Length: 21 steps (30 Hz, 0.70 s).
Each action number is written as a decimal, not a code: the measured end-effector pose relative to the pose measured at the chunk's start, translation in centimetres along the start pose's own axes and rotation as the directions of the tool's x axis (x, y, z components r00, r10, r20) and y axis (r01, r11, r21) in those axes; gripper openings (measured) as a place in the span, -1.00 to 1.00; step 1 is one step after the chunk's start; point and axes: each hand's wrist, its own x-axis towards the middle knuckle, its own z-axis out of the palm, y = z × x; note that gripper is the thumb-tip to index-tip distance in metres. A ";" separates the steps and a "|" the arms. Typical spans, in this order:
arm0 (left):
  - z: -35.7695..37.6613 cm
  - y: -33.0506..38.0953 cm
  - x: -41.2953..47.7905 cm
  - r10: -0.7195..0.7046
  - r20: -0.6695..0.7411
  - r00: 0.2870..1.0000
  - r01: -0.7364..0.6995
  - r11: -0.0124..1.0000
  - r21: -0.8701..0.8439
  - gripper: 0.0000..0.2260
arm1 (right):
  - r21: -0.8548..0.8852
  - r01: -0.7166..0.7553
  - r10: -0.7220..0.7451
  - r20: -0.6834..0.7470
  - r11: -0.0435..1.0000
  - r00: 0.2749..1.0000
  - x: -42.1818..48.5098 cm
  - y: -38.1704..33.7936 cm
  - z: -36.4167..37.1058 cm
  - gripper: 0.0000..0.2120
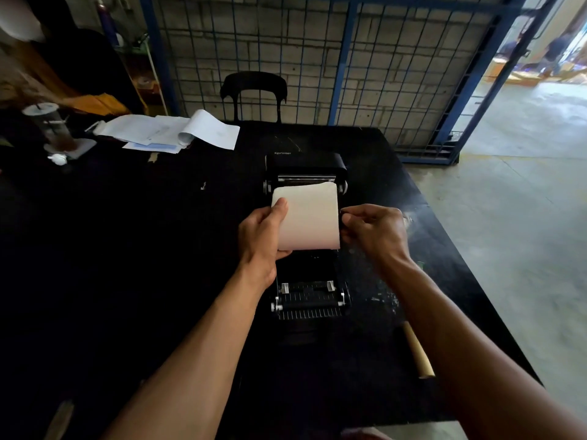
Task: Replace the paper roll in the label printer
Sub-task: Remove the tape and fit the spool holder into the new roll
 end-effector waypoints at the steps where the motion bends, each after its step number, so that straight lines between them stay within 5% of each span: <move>1: -0.1 -0.2 0.0 0.006 -0.008 1.000 -0.006 1.000 0.019 -0.82 | 0.004 -0.017 0.017 -0.002 1.000 1.000 0.0 0.5 0.3 -0.79; 10: 0.0 -2.5 1.8 0.023 -0.103 0.994 -0.007 0.988 0.152 -0.83 | 0.118 -0.243 0.240 0.038 0.963 0.970 1.6 4.2 2.1 -0.92; 14: 0.2 -3.3 3.0 0.028 -0.148 0.989 0.004 0.978 0.209 -0.80 | 0.202 -0.325 0.306 0.117 0.924 0.945 2.7 4.3 2.2 -0.70; 18: 0.7 -4.6 4.6 0.025 -0.182 0.983 0.022 0.968 0.250 -0.83 | 0.026 -0.298 0.284 0.235 0.954 0.930 3.8 5.3 2.4 -0.45; 21: 1.1 -5.6 5.2 0.010 -0.182 0.983 0.047 0.951 0.305 -0.80 | -0.088 -0.240 0.254 0.245 0.967 0.935 4.6 6.1 2.6 -0.64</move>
